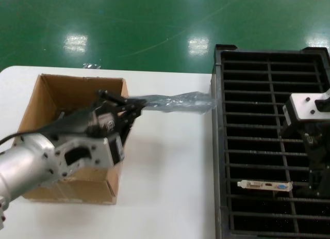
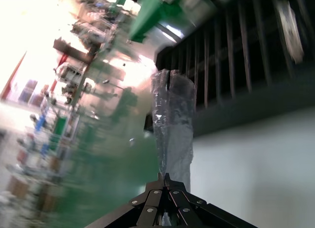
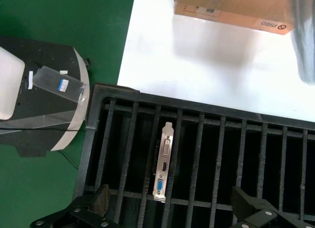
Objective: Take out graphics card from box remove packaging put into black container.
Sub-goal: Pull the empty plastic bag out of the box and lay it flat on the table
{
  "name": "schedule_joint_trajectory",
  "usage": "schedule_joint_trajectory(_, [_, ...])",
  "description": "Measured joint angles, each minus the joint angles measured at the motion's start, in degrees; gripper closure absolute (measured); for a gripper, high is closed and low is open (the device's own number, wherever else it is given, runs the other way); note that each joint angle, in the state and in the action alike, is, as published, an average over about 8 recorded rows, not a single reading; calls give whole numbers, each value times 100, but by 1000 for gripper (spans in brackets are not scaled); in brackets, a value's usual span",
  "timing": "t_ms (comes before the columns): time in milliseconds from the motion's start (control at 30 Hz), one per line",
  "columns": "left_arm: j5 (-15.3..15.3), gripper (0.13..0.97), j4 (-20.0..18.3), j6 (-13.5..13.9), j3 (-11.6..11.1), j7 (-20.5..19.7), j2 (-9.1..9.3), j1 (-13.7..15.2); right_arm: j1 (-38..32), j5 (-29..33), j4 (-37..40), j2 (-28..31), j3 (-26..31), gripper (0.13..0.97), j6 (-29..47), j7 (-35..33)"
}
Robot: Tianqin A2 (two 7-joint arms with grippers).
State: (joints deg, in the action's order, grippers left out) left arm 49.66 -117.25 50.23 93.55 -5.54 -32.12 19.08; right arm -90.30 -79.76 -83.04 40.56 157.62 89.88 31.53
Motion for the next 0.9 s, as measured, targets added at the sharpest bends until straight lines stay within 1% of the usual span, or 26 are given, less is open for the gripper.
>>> schedule_joint_trajectory(133, [-157,958,84,983,-331,-1007,974,221,0,0,0,0,0,255,0,0])
schedule_joint_trajectory(167, [-242,958,127,1213,-413,-1254,1221,253,1,0,0,0,-1,236,0,0])
schedule_joint_trajectory(233, [-479,958,221,1626,-554,-1728,1685,288,1,1,0,0,-1,225,-1,0])
schedule_joint_trajectory(333, [-987,958,358,2100,-675,-2442,2287,261,1,1,0,0,-1,193,-1,0])
schedule_joint_trajectory(400, [-1358,958,442,2297,-694,-2940,2605,205,1,1,0,0,-1,171,-1,0])
schedule_joint_trajectory(433, [-1525,958,480,2352,-686,-3180,2724,173,1,1,0,0,-1,161,-1,0])
schedule_joint_trajectory(500, [-1844,958,563,2391,-648,-3686,2912,114,1,1,0,0,-1,150,0,0])
schedule_joint_trajectory(600, [-2231,958,698,2309,-576,-4399,3068,76,1,1,0,0,-1,150,0,0])
schedule_joint_trajectory(700, [-2528,958,852,2134,-517,-5033,3140,108,1,1,0,0,-1,142,0,0])
schedule_joint_trajectory(767, [-2676,956,965,1997,-492,-5377,3165,161,1,0,0,0,-1,137,0,0])
schedule_joint_trajectory(900, [-2870,951,1228,1695,-487,-5861,3191,321,0,0,0,0,0,129,1,0])
